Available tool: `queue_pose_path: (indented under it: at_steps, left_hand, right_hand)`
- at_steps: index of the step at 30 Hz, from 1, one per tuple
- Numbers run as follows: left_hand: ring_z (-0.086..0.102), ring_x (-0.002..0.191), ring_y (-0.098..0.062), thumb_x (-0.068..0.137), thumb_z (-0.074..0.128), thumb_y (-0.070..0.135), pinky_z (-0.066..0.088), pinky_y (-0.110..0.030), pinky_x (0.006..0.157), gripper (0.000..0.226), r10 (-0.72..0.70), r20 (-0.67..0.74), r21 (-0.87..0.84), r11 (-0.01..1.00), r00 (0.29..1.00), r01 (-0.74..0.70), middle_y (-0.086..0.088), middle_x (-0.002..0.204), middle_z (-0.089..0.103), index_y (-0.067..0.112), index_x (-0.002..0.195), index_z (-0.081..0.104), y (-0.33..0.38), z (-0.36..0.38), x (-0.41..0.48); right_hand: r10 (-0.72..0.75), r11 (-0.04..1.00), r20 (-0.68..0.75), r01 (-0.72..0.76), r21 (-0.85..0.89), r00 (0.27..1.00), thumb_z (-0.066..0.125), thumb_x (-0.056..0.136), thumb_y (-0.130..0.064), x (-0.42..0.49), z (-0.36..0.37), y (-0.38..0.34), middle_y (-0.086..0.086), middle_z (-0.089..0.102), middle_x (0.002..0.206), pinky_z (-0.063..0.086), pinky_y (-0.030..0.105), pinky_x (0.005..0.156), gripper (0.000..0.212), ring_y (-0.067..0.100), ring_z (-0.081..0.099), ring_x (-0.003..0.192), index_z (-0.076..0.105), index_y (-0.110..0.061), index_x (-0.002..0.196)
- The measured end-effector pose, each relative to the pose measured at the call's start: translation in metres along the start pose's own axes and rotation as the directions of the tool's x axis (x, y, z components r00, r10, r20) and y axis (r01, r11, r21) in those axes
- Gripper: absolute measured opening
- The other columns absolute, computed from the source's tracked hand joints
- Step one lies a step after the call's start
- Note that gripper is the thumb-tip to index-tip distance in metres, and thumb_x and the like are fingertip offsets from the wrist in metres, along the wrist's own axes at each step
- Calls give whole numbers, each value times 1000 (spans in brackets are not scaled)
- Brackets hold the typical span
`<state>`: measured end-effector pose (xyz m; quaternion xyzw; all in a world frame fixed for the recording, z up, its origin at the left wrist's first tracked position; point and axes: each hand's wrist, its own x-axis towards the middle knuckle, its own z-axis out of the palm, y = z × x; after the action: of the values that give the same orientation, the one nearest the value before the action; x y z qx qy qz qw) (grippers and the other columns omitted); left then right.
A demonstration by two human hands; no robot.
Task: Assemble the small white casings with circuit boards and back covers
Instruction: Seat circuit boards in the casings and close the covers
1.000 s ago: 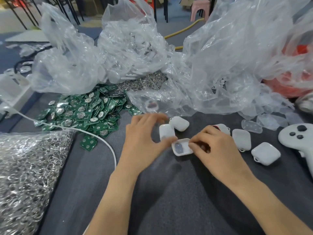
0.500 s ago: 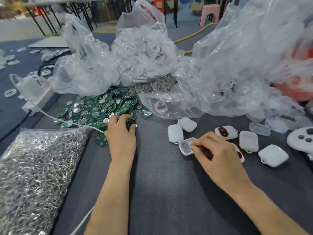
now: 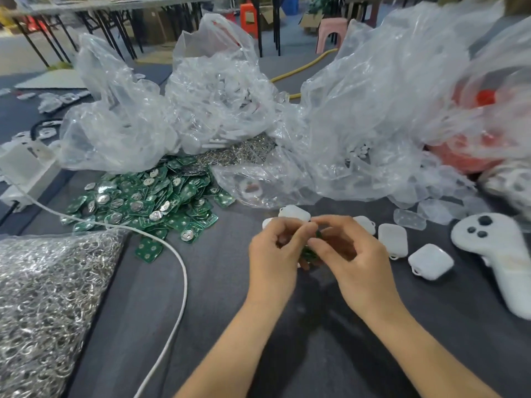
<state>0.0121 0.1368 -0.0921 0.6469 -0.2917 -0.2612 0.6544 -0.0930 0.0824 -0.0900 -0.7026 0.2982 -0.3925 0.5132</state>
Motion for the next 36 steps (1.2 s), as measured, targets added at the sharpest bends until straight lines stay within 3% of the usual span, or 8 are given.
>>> queue_pose_path:
  at_steps: [5,9,17,25,30,34,36]
  left_hand:
    - [68,66,-8,89,62,3,53,-17,57,15,-60,139,-240,966,988,92,1,75,74,12,84,73,0,1,0]
    - [71,81,-12,91,58,5,54,-17,67,26,-63,202,-321,938,977,126,-1,88,75,19,85,79,-1,0,-1]
    - [70,84,-12,83,54,11,54,-19,69,27,-29,236,-401,908,971,125,-1,90,75,21,85,79,0,-3,0]
    - [70,79,-21,83,57,16,56,-27,67,22,34,188,-287,958,982,22,-5,86,74,24,84,77,0,-9,2]
    - [66,66,-10,92,58,5,52,-19,58,25,63,164,-180,983,984,-33,-1,79,75,21,87,76,2,-14,6]
    - [64,61,-5,90,59,0,51,-16,57,21,114,173,-48,993,978,-107,4,68,71,18,90,70,4,-21,10]
    - [62,57,-1,89,61,0,50,-14,53,18,120,157,-7,993,980,-121,6,62,68,17,87,68,5,-22,10]
  right_hand:
    - [75,977,-45,-65,204,996,68,84,-8,5,-7,-2,-4,73,84,52,14,65,19,9,70,79,72,-26,87]
    - [151,937,-64,-122,326,986,63,88,-5,8,-11,-1,2,75,84,55,21,64,24,15,71,75,76,-25,87]
    - [147,925,-56,-117,361,988,61,88,-3,8,-10,-3,5,75,85,56,24,64,25,19,71,74,76,-24,87]
    - [144,905,-6,-129,406,990,62,87,1,6,-9,-4,8,74,83,56,23,65,23,22,72,76,73,-19,88]
    - [173,899,46,-177,400,984,64,83,-1,7,-11,-5,8,73,83,58,27,65,15,23,71,73,69,-13,91]
    - [173,909,176,-226,350,969,69,75,-18,10,-15,-7,6,71,88,58,29,66,25,21,69,71,69,-13,100]
    - [177,931,175,-222,289,968,68,80,-7,11,-16,-5,9,72,84,58,28,64,14,19,68,67,69,-9,94]
